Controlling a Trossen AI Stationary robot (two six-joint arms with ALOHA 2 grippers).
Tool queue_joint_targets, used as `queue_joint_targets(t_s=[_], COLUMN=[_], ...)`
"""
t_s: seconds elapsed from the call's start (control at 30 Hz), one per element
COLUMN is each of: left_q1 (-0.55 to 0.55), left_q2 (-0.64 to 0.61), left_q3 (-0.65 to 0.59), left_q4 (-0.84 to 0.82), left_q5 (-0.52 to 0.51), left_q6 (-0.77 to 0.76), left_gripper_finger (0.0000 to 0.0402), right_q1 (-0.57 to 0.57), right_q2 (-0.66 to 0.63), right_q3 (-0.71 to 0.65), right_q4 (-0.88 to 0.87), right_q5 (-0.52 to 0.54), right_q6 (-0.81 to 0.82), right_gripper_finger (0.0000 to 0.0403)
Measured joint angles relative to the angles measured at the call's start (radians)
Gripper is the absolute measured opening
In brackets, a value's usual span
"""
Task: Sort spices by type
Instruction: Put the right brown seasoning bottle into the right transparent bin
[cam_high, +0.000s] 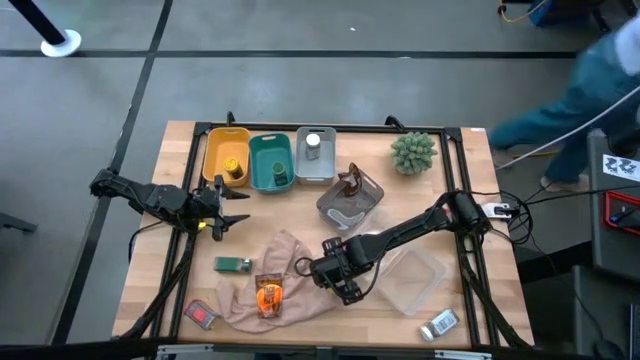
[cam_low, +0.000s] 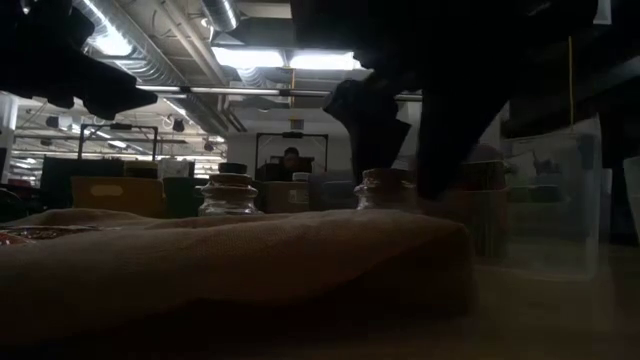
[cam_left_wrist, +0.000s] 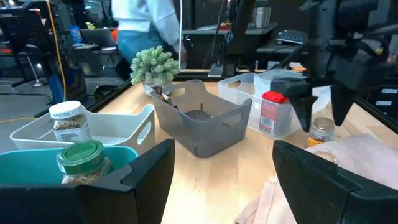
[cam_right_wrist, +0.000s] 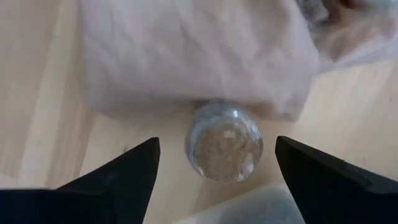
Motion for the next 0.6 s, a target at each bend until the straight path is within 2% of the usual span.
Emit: queue_joint_targets(t_s=[0.6], left_q1=[0.000], left_q2=[0.001], left_q3=[0.000], left_q4=[0.000], left_q5=[0.000], left_q6=[0.000], left_gripper_finger=[0.0255], right_q1=[-0.011], right_q2=[0.002], right_q3=[0.001], right_q4=[0.014], right_q5=[-0.005], right_q6=[0.000], right_gripper_finger=[0.0240])
